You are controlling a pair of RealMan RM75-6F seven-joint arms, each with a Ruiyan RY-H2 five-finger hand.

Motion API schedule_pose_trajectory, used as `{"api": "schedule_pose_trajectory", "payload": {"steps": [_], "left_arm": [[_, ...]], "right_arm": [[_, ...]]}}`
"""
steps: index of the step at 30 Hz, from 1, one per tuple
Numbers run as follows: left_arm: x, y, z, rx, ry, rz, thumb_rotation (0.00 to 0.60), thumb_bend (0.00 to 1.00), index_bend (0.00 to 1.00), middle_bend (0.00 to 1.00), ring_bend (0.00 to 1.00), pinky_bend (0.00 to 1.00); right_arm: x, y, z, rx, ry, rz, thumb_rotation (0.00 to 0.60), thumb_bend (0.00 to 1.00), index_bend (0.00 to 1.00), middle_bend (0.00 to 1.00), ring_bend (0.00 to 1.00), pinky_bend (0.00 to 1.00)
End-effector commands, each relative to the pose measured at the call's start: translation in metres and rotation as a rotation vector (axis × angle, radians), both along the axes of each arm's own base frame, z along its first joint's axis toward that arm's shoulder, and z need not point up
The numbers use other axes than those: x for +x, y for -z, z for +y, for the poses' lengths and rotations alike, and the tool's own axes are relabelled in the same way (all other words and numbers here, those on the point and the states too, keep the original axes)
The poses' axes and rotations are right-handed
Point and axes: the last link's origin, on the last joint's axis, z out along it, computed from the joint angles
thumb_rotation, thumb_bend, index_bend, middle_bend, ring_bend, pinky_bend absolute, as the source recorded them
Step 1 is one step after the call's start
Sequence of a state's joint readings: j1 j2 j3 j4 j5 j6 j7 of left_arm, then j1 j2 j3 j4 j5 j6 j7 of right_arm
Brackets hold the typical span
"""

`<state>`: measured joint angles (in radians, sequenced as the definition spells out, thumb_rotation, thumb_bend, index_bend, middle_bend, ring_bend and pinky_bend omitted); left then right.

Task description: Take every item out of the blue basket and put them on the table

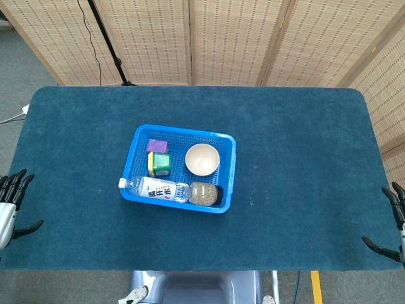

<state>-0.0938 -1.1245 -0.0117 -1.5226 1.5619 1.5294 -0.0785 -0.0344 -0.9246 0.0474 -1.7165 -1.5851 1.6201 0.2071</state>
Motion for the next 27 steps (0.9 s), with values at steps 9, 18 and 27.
{"api": "schedule_pose_trajectory", "payload": {"steps": [9, 18, 27], "left_arm": [[0.001, -0.001, -0.001, 0.002, -0.006, 0.005, 0.6, 0.04, 0.0, 0.0, 0.0, 0.0], [0.008, -0.011, -0.003, 0.009, -0.01, -0.009, 0.6, 0.04, 0.0, 0.0, 0.0, 0.0], [0.015, -0.014, -0.003, 0.022, -0.008, -0.002, 0.6, 0.04, 0.0, 0.0, 0.0, 0.0]], "right_arm": [[0.004, 0.002, 0.0, 0.017, -0.022, -0.001, 0.6, 0.0, 0.0, 0.0, 0.0, 0.0], [0.05, 0.007, -0.033, 0.171, -0.231, 0.015, 0.6, 0.0, 0.0, 0.0, 0.0, 0.0], [0.129, 0.04, -0.093, 0.429, -0.403, -0.053, 0.6, 0.0, 0.0, 0.0, 0.0, 0.0]]}}
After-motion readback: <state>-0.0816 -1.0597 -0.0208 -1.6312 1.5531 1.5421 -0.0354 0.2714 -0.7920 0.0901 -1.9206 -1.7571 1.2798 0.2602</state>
